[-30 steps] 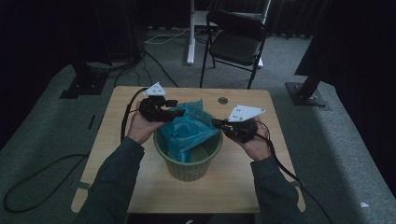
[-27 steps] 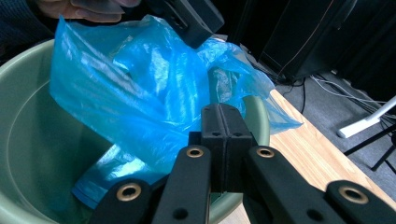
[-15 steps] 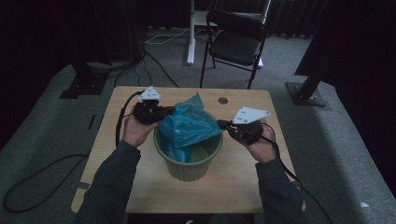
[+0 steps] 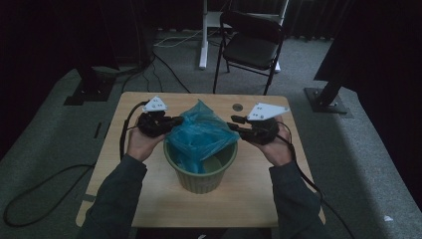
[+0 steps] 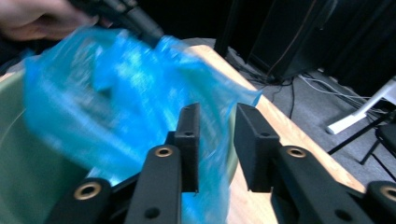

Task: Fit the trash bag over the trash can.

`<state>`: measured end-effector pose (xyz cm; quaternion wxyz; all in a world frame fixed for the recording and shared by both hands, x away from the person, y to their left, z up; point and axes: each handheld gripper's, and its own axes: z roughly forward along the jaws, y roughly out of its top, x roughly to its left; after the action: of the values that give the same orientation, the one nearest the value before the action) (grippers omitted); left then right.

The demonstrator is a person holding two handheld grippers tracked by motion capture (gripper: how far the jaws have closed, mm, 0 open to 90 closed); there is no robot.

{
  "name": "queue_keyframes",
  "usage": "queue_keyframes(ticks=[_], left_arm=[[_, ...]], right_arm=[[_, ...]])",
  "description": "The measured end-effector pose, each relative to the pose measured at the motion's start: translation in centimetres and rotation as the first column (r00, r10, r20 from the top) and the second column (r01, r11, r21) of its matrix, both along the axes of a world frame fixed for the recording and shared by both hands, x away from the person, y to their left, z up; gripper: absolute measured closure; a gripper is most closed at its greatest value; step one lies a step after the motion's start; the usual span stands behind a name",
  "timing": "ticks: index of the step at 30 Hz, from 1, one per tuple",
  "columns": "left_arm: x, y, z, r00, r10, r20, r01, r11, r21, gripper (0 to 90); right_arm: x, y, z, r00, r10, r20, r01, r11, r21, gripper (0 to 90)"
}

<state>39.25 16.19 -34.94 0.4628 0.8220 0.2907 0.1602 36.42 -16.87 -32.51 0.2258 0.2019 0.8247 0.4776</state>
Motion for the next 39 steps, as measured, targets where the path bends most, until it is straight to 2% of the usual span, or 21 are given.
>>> queue_keyframes(ticks=[2, 6, 12, 14, 16, 18, 23, 24, 29, 35, 39], left_arm=[[-0.1, -0.1, 0.0, 1.0, -0.002, 0.005, 0.002, 1.0, 0.001, 89.3], [-0.2, -0.2, 0.1, 0.9999, -0.004, 0.009, 0.004, 1.0, -0.002, 89.3], [-0.3, -0.3, 0.1, 0.9999, -0.007, 0.011, 0.007, 1.0, -0.006, 89.3], [-0.5, -0.2, 0.1, 0.9999, -0.009, 0.014, 0.009, 1.0, -0.001, 89.3], [-0.7, -0.1, 0.1, 0.9998, -0.009, 0.019, 0.009, 1.0, -0.001, 89.3], [-0.9, 0.2, 0.1, 0.9998, -0.006, 0.021, 0.006, 1.0, -0.005, 89.3], [-1.4, 0.9, -0.1, 0.9997, 0.007, 0.024, -0.007, 0.9999, -0.008, 89.3], [-1.6, 1.4, -0.2, 0.9997, 0.015, 0.022, -0.014, 0.9999, -0.004, 89.3], [-1.7, 2.8, -0.9, 0.999, 0.045, 0.002, -0.045, 0.9989, -0.01, 89.3], [-1.7, 4.3, -1.7, 0.9964, 0.083, -0.015, -0.084, 0.9964, -0.015, 89.3], [-1.7, 5.1, -2.4, 0.9943, 0.102, -0.032, -0.102, 0.9947, -0.008, 89.3]], right_arm=[[0.8, 0.3, 0.2, 0.9996, -0.008, -0.025, 0.009, 1.0, 0.011, 66.5], [2.7, 1.3, -0.2, 0.9966, -0.03, -0.076, 0.03, 1.0, -0.002, 63.2], [4.6, 3.6, -1.2, 0.9888, -0.021, -0.148, 0.011, 0.998, -0.067, 61.5], [5.1, 4.2, -1.5, 0.9846, -0.028, -0.172, 0.013, 0.996, -0.089, 67.3], [5.1, 4.4, -1.6, 0.9853, -0.029, -0.168, 0.013, 0.995, -0.1, 80.2], [4.8, 4.2, -1.6, 0.9887, -0.047, -0.143, 0.031, 0.993, -0.114, 89.1], [4.4, 3.4, -1.6, 0.9881, -0.081, -0.131, 0.062, 0.988, -0.145, 89.9], [4.1, 2.9, -1.6, 0.9877, -0.097, -0.123, 0.076, 0.983, -0.166, 89.9], [3.9, 1.4, -1.8, 0.9804, -0.149, -0.129, 0.126, 0.977, -0.169, 89.9], [4.0, 0.3, -2.4, 0.9721, -0.189, -0.139, 0.163, 0.971, -0.175, 89.9], [4.0, -0.1, -2.9, 0.9678, -0.197, -0.157, 0.169, 0.97, -0.176, 89.9]])
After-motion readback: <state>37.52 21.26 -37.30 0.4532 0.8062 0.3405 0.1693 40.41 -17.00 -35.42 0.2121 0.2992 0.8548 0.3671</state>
